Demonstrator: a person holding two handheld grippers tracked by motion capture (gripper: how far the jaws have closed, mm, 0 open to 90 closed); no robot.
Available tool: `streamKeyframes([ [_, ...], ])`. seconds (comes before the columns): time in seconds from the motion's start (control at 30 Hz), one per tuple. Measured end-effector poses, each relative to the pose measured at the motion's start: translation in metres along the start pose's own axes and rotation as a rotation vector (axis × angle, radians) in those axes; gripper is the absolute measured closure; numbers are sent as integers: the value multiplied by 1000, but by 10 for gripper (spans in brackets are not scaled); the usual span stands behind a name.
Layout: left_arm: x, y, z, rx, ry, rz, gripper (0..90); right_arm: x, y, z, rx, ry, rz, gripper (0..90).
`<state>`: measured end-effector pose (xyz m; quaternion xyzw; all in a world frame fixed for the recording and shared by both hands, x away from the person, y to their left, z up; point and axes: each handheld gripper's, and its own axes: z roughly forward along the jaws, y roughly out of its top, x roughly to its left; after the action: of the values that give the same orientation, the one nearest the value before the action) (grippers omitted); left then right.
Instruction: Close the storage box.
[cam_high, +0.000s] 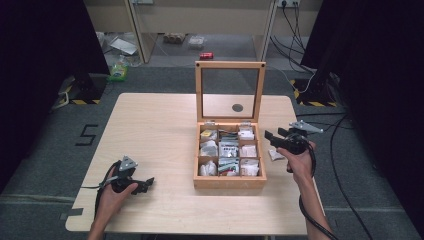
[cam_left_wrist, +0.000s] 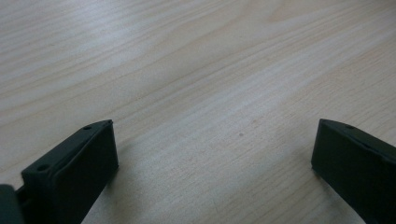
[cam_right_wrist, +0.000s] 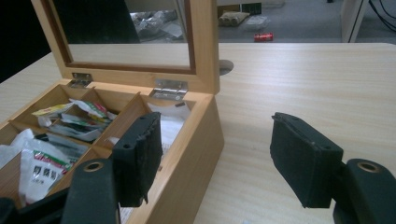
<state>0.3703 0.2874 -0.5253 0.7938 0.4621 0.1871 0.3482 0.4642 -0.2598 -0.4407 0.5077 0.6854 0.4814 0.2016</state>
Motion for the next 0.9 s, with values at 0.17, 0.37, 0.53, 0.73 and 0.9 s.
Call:
streamKeyframes([
  [0.17, 0, 0, 0, -3, -1, -3, 0, 0, 8, 7, -9, 8, -3, 335],
  [0.37, 0, 0, 0, 1, 0, 1, 0, 1, 19, 18, -9, 6, -1, 333],
  [0.53, 0, 0, 0, 0, -1, 1, 0, 3, 29, 27, -19, 3, -7, 333],
  [0.73, 0, 0, 0, 0, -1, 0, 0, 4, 39, 36, -29, 13, -25, 331],
  [0.9, 0, 0, 0, 0, 0, 0, 0, 9, 45, 43, -31, 16, -30, 328],
])
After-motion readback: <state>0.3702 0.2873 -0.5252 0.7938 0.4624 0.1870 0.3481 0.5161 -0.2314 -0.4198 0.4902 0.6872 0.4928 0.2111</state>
